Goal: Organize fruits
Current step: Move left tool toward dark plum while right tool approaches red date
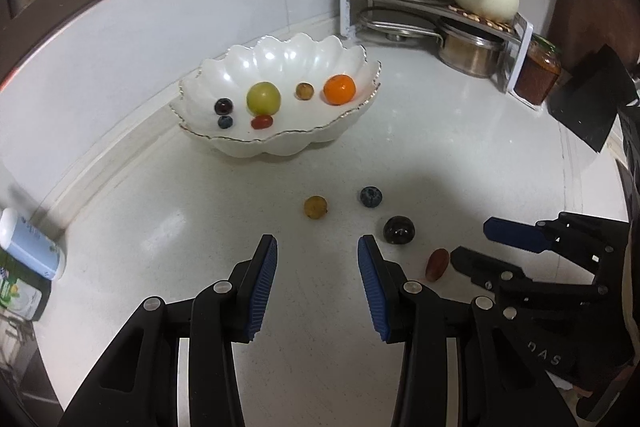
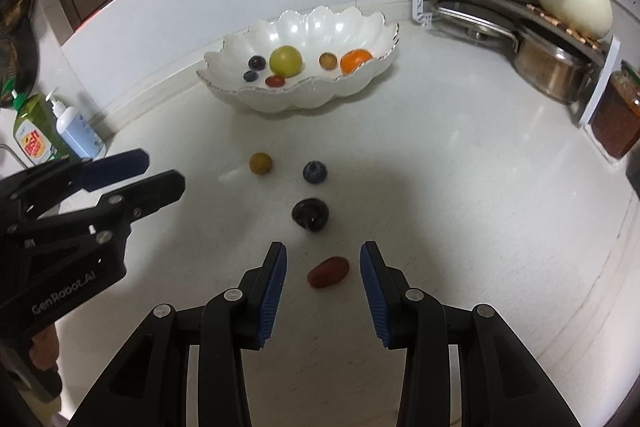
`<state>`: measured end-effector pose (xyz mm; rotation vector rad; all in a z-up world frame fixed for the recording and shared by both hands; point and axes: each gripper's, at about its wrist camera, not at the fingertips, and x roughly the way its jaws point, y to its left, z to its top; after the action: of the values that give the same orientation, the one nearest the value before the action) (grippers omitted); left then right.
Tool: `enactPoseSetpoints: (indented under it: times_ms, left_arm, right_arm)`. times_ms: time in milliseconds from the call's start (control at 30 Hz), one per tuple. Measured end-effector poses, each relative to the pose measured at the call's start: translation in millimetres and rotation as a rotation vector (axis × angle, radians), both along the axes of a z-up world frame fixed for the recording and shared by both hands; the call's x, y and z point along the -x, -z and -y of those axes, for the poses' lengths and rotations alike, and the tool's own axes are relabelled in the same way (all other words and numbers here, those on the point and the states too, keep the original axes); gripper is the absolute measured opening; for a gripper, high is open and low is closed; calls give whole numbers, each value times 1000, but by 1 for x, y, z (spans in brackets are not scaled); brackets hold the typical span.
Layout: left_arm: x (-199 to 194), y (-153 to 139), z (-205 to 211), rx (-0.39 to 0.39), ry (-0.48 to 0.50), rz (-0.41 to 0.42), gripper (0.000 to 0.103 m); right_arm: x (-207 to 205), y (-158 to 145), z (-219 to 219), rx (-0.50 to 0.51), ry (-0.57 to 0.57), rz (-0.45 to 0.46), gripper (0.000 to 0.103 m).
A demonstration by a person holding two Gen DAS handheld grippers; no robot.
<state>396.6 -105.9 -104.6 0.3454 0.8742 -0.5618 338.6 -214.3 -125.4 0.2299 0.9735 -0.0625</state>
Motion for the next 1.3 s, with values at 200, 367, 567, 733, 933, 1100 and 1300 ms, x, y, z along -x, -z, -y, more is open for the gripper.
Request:
enactPoseSetpoints:
  times_ms: [200,367,567,733,933,1100,1300]
  left_arm:
    - [-3,8,6,-13,37,-8,42]
    - [-10,18,7,-4,48,-41,42]
    - [-14,27,15,-8,94,-46,42]
    - [-13,34,22,-21,139,-41,42]
    - [-15,40,31,-14,182,-61,42]
    - [-14,45,39,-15,252,-61,42]
    - [-19,52,45,-25,301,-81,42]
  right_arm:
    - [-1,5,1,-6,9,5,39]
    - [0,8,2,2,35,23,39]
    - [1,15,3,18,57,32,39]
    - [2,21,4,28,51,26,39]
    - [3,22,3,37,28,22,39]
    - [4,27,3,44,11,12,39]
    - [5,33,-6,66,-13,31,39]
